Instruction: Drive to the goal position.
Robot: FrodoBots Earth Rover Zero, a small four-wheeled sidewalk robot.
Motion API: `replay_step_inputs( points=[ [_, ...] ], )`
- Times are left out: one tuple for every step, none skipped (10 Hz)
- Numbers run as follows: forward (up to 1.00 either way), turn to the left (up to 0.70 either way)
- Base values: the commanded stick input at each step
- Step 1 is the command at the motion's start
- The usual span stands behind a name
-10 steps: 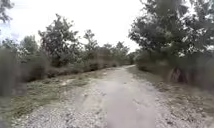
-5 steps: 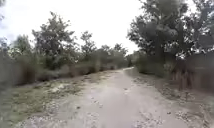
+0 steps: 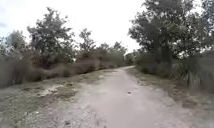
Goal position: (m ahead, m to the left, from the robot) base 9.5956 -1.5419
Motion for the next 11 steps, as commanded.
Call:
replay_step_inputs(
  points=[
    [0.70, -0.35],
    [0.70, -0.35],
    [0.70, -0.06],
    [0.70, 0.00],
    [0.70, 0.00],
    [0.70, 0.00],
    [0.70, 0.00],
    [0.70, 0.00],
    [0.70, 0.00],
    [0.70, 0.00],
    [0.70, 0.00]
  ],
)
